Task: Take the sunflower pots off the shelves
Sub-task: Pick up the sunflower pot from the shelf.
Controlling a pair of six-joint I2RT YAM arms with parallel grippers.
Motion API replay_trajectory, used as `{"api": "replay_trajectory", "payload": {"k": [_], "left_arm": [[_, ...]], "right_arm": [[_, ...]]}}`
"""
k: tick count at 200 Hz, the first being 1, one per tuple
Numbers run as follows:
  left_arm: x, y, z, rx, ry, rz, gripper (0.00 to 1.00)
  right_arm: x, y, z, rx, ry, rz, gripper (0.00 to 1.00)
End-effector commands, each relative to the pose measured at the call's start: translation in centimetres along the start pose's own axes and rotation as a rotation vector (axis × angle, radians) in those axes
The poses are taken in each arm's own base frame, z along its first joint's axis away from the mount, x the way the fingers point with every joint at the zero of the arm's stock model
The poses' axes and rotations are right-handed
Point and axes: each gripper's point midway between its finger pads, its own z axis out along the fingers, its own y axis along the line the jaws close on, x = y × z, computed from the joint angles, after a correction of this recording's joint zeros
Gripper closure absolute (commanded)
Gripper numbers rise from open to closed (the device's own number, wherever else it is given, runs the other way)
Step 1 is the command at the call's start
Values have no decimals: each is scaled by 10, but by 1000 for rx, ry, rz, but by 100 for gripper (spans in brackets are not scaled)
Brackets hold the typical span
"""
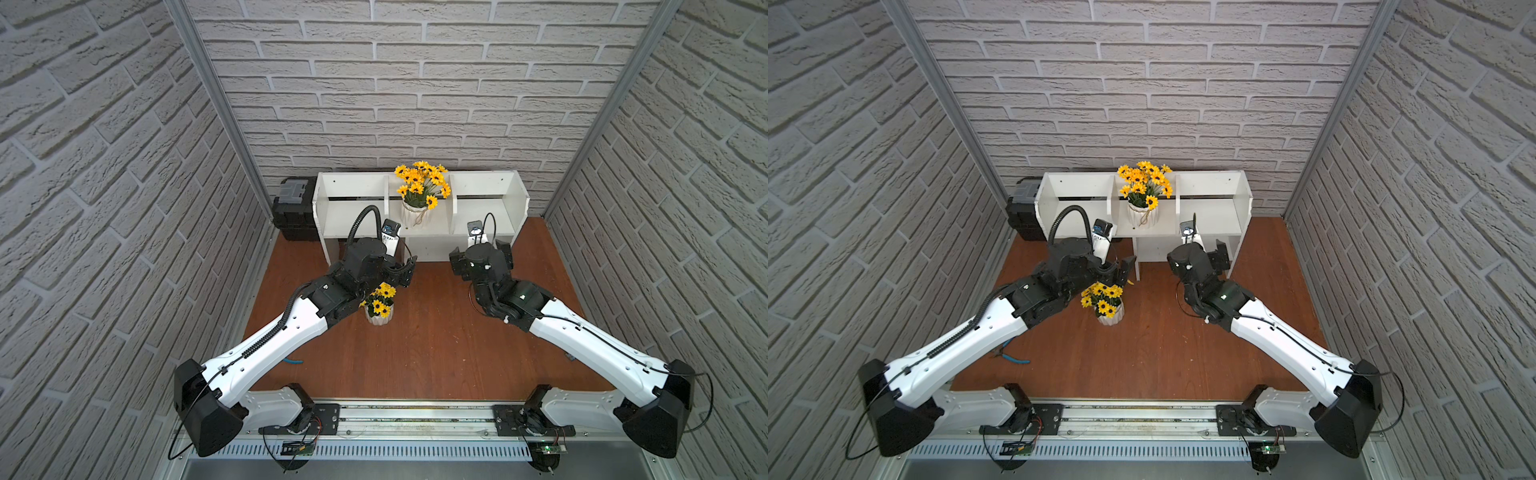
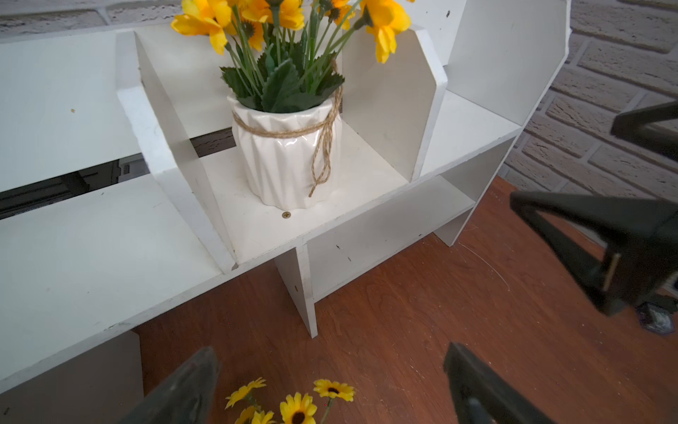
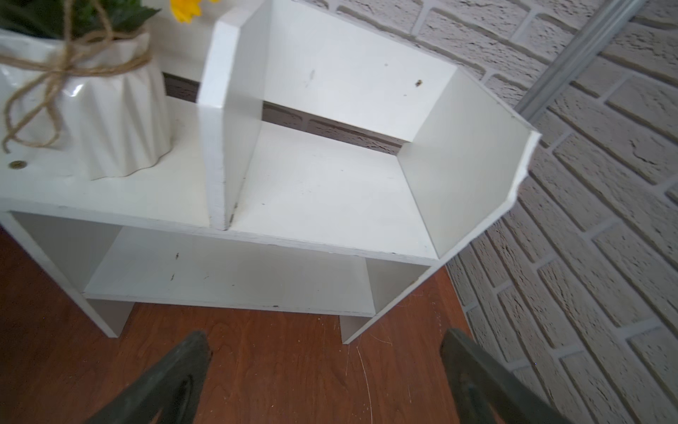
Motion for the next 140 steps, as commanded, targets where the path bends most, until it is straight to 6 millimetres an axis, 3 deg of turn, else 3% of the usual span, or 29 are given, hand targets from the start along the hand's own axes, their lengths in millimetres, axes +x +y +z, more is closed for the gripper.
{"api": "replay_trajectory", "payload": {"k": [1,58,140], "left_arm": [[-27,-5,3,5,-87,-4,2],[-37,-16,32,18,-110,19,2],[-57,-20,70,-40,-211,-15,2]], "right_arm": [[10,-27,-3,78,10,66,0],[34,-39,-4,80,47,78,0],[54,-33,-2,24,79,94,0]]}}
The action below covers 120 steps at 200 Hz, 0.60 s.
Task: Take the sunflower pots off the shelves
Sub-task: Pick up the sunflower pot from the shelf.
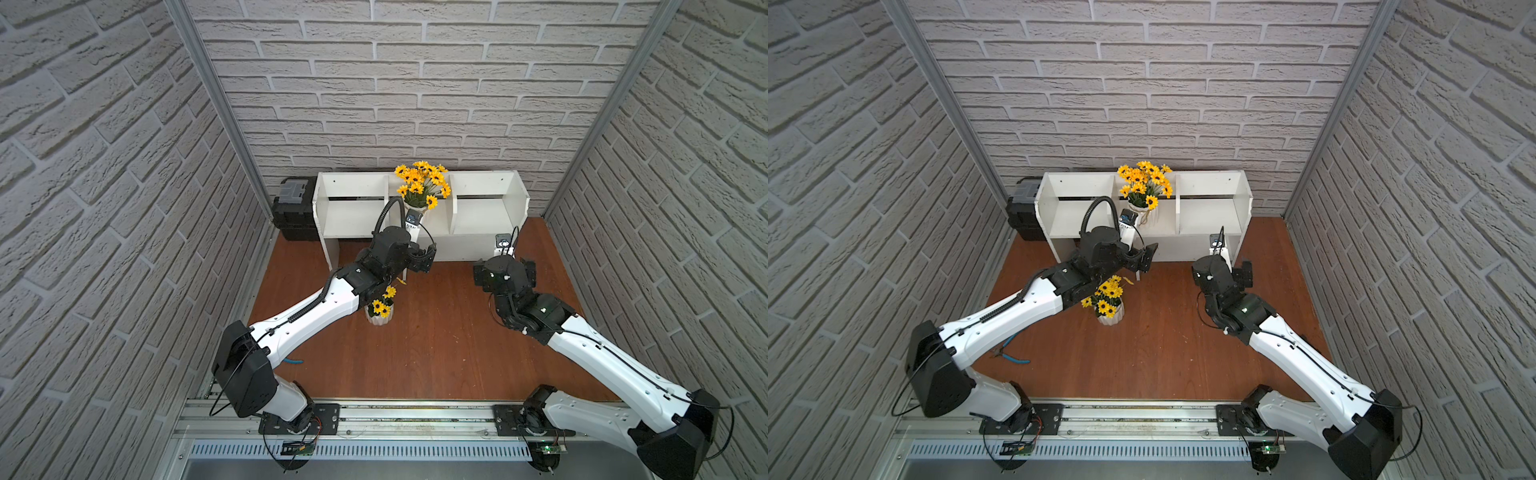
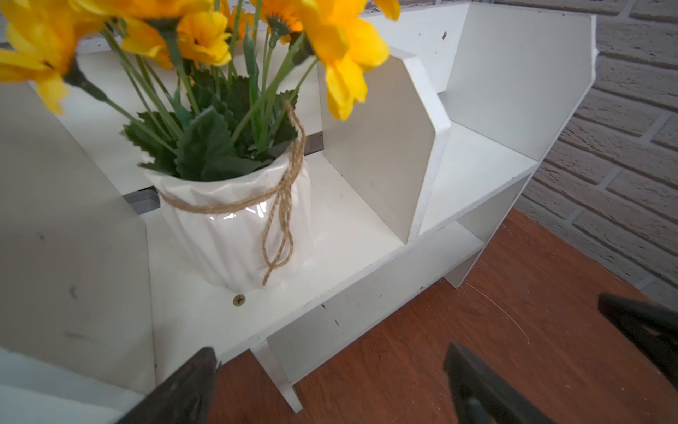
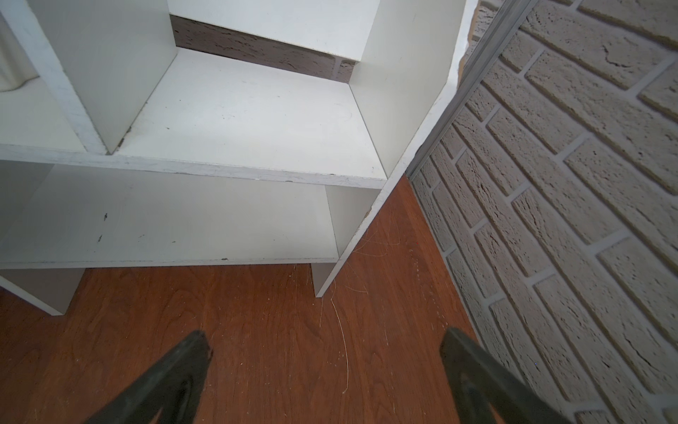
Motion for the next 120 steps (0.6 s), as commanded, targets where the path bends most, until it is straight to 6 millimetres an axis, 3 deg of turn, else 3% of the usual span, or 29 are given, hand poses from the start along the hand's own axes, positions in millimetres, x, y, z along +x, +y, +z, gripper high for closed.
{"api": "replay_trajectory", "payload": {"k": [1,120], "left_arm": [[-36,1,3,-39,-136,-27,2],[-43,10,36,-226,-260,-16,2]], "right_arm": [[0,-2,-2,-16,-13,45,0],[15,3,1,-78,10,57,0]]}}
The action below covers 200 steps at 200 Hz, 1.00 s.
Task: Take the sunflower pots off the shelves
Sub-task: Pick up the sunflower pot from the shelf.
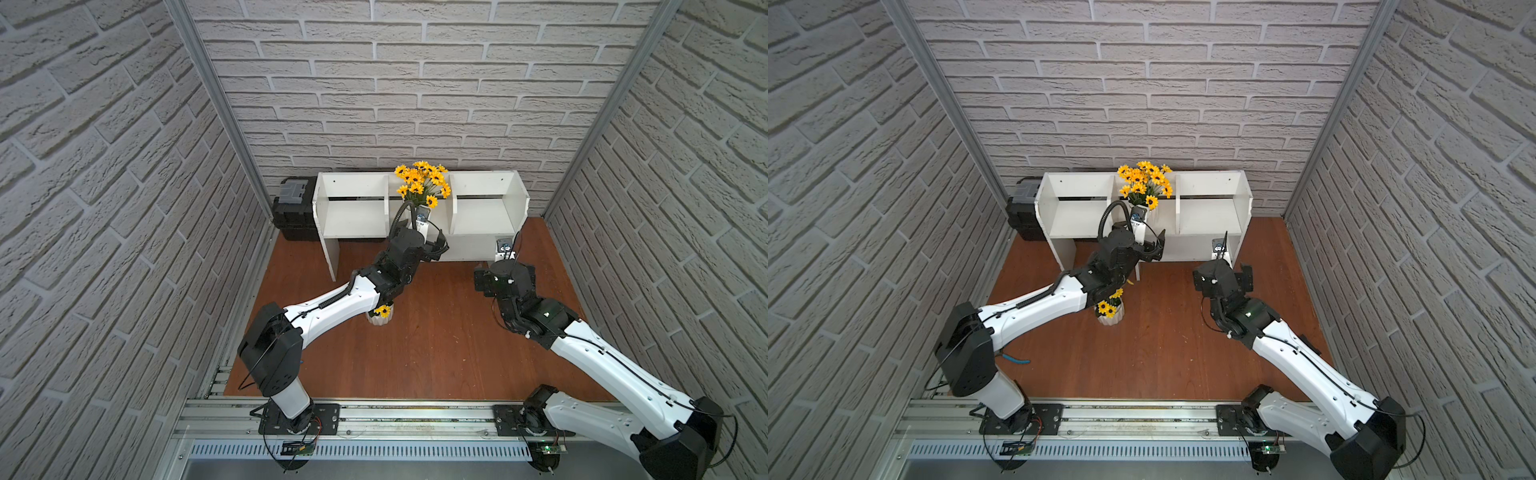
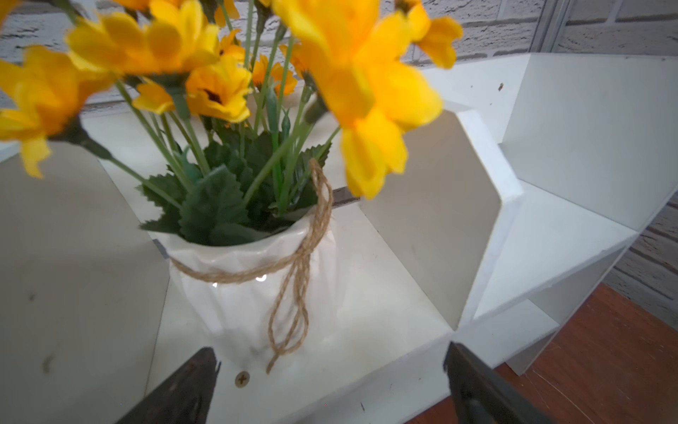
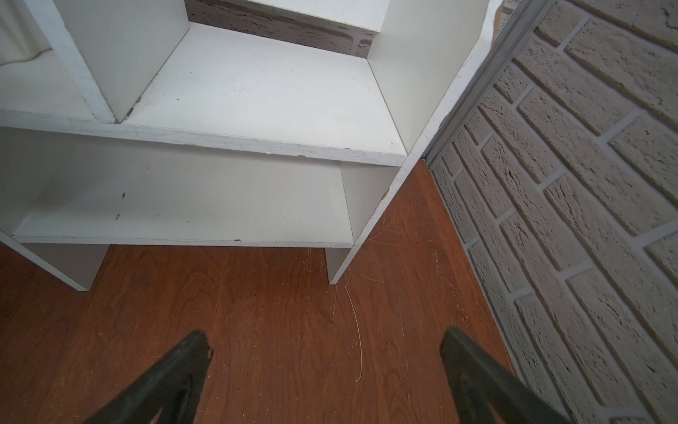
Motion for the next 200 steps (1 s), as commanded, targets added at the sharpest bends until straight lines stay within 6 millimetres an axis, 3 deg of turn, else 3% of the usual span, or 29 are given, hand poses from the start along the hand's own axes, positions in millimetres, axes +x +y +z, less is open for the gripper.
{"api": "replay_trajectory", "payload": {"k": [1,79,200], "left_arm": [[-32,4,3,-48,-107,-28,2],[-45,22,21,-82,-126,-53,2],[-35,31,58,-84,-95,-69,2]], "right_arm": [[-1,-1,-1,-14,-19,40,0],[4,1,-3,-38,-17,43,0],[11,5,-4,-72,-13,48,0]]}}
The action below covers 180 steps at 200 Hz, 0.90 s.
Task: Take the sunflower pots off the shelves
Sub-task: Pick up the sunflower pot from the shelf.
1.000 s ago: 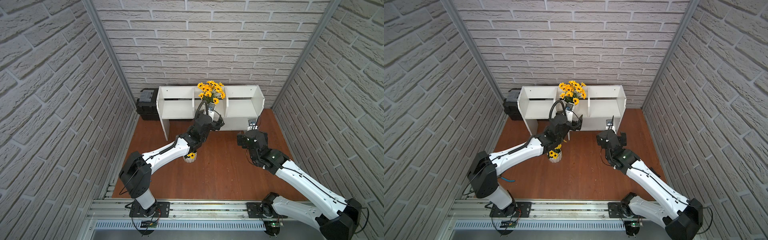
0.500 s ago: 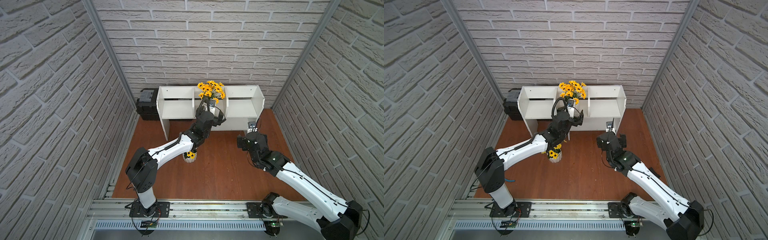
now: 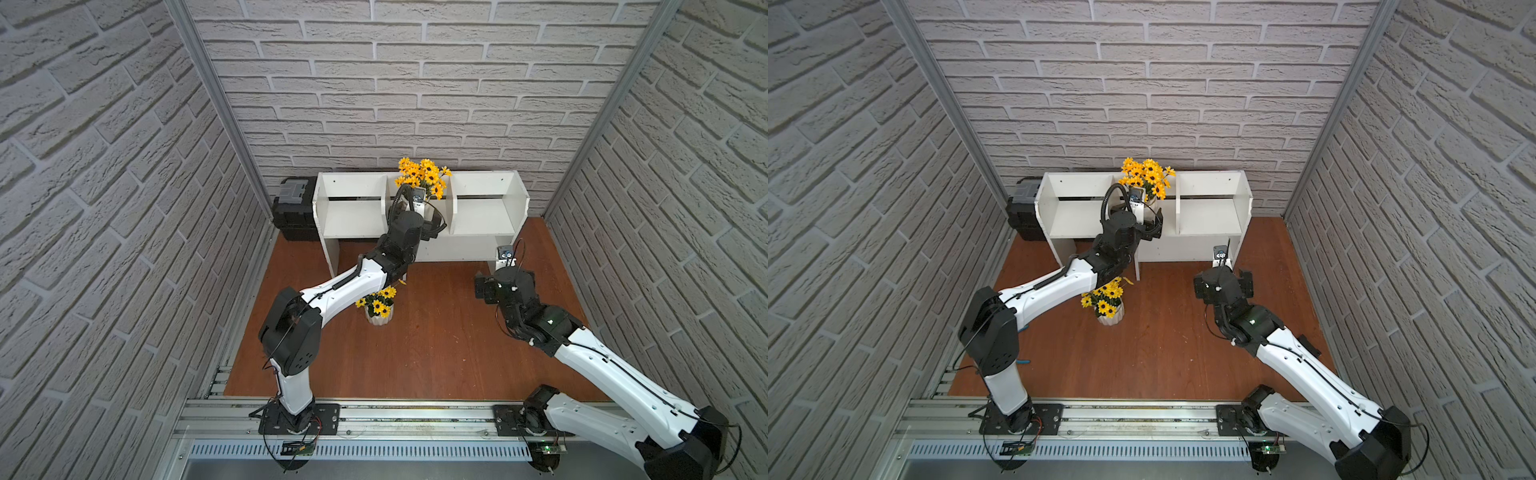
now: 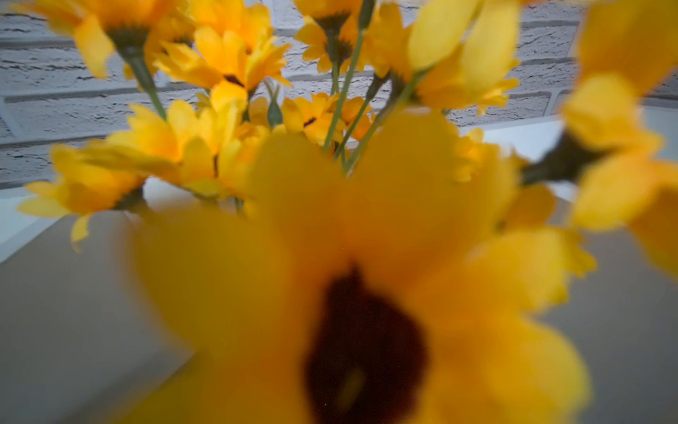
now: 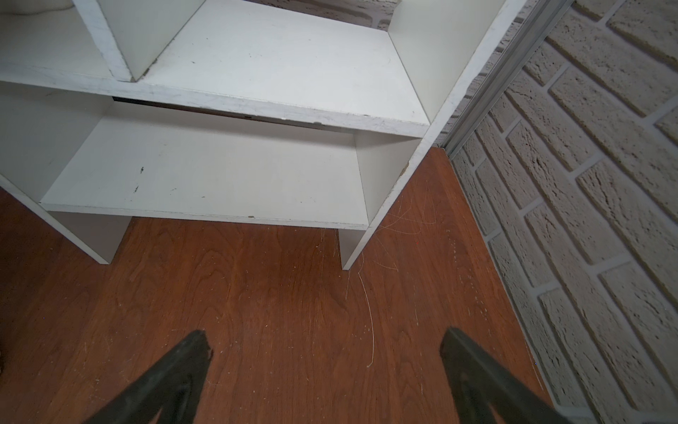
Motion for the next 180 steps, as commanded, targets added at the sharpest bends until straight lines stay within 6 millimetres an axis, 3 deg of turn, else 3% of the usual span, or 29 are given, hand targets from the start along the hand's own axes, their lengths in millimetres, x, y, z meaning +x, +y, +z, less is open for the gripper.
{"api": "replay_trajectory", "payload": {"k": [1,63,129,180], "left_arm": [[-7,-2,11,9,-30,-28,2],[5,6,29,-78,-3,-18,2],[10,7,36,-57,-12,-85,2],[11,6,37,-51,-5,-75,15]], "right_arm": [[-7,0,-2,-12,-34,46,0],[-1,2,-1,-30,-32,48,0],[1,5,0,-40,-29,47,0],[1,6,0,-47,-32,50,0]]}}
